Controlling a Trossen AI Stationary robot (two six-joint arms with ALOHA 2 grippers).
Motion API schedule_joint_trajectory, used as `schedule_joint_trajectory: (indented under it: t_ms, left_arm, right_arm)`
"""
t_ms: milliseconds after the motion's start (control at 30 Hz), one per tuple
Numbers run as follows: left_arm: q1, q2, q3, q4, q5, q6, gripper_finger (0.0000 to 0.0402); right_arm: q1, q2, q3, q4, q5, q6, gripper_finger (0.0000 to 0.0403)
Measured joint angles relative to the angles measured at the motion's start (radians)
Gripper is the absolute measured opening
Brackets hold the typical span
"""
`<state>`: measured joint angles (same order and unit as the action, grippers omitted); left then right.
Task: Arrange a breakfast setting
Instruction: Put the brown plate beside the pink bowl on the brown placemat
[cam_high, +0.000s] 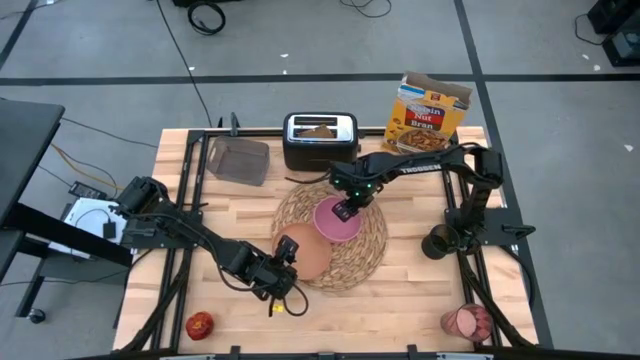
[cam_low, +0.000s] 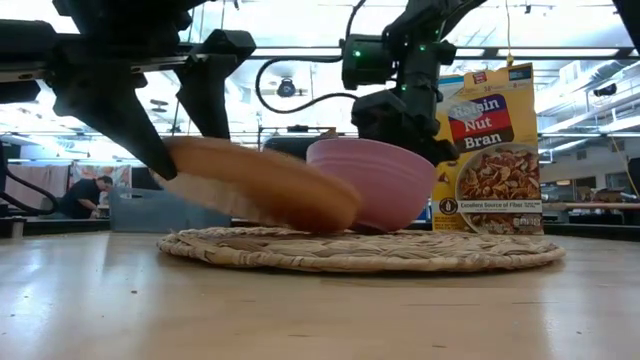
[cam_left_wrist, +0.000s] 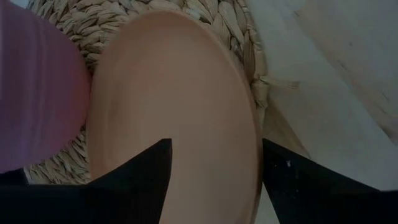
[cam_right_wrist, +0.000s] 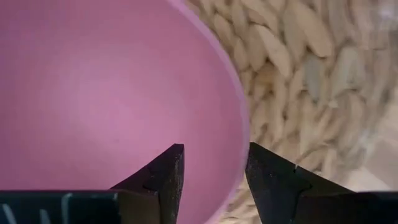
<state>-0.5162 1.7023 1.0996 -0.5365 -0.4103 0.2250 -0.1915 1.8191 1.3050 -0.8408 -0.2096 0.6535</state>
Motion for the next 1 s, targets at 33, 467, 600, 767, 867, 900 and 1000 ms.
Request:
schedule_joint_trajectory:
  t_ms: [33, 467, 600, 767, 867, 900, 1000]
  left_arm:
    - [0.001, 0.0, 0.0, 0.0, 0.002, 0.001, 0.024]
    - [0.003, 0.0, 0.0, 0.002, -0.007, 0.008, 0.024]
    - [0.003, 0.0, 0.0, 0.022, -0.007, 0.007, 0.0241]
    - [0.008, 0.0, 0.0, 0.071, 0.024, 0.006, 0.0241]
    - [0.019, 0.0, 0.0, 0.068, 0.047, 0.003, 0.0241]
    - [0.024, 0.0, 0.0, 0.07, 0.052, 0.003, 0.0241]
    - [0.037, 0.0, 0.0, 0.065, 0.053, 0.003, 0.0241]
  right_arm:
    - [-0.004, 0.002, -0.004, 0.012, -0.012, 0.005, 0.0165]
    - [-0.021, -0.011, -0.05, 0.05, -0.05, 0.049, 0.0012]
    - [-0.049, -0.073, -0.05, -0.016, -0.026, 0.034, 0.0018]
    - [-0.092, -0.112, -0.049, -0.086, 0.078, 0.018, 0.0008]
    - [-0.103, -0.103, -0.049, -0.081, 0.091, 0.016, 0.0011]
    - [-0.105, -0.092, -0.049, -0.074, 0.1, 0.016, 0.0011]
    - [-0.102, -0.057, -0.05, -0.057, 0.125, 0.021, 0.001]
